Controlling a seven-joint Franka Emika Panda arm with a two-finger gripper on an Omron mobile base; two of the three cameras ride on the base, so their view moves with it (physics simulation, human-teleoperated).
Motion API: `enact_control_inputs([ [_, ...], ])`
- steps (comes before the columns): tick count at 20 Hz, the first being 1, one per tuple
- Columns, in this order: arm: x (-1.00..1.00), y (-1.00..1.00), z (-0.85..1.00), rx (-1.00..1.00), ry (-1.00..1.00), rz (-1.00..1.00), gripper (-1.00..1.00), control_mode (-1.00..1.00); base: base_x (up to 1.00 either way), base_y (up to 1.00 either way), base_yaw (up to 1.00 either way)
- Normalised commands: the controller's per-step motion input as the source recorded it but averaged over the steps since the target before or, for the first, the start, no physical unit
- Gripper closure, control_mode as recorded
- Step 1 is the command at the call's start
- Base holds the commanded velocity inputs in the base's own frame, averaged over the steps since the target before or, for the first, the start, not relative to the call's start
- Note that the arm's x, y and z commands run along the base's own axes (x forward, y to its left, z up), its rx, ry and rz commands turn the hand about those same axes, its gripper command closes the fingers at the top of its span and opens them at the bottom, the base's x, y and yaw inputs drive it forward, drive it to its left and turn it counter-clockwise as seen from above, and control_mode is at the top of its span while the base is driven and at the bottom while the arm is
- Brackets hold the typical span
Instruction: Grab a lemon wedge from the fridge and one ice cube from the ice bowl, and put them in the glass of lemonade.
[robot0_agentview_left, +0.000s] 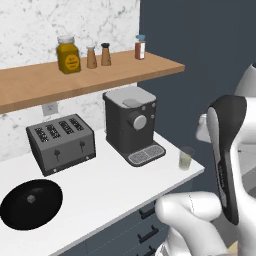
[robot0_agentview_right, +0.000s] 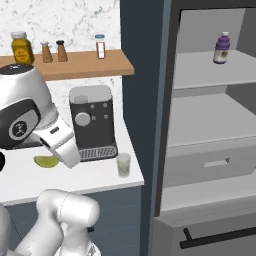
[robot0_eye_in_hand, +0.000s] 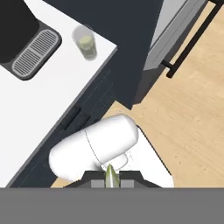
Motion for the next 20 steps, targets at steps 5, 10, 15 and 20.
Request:
enact_control_inputs([
  [5, 0.93, -0.2, -0.84, -0.03, -0.02, -0.03, 1.0, -1.0, 0.0, 0.0, 0.0],
  [10, 0.96, -0.11, -0.53, -0.02, 0.0, -0.01, 1.0, -1.0, 0.0, 0.0, 0.0],
  [15, 0.99, -0.03, -0.04, 0.0, 0.0, -0.05, 1.0, -1.0, 0.0, 0.0, 0.0],
  [20, 0.84, -0.27, -0.36, 0.0, 0.02, -0.16, 1.0, -1.0, 0.0, 0.0, 0.0],
])
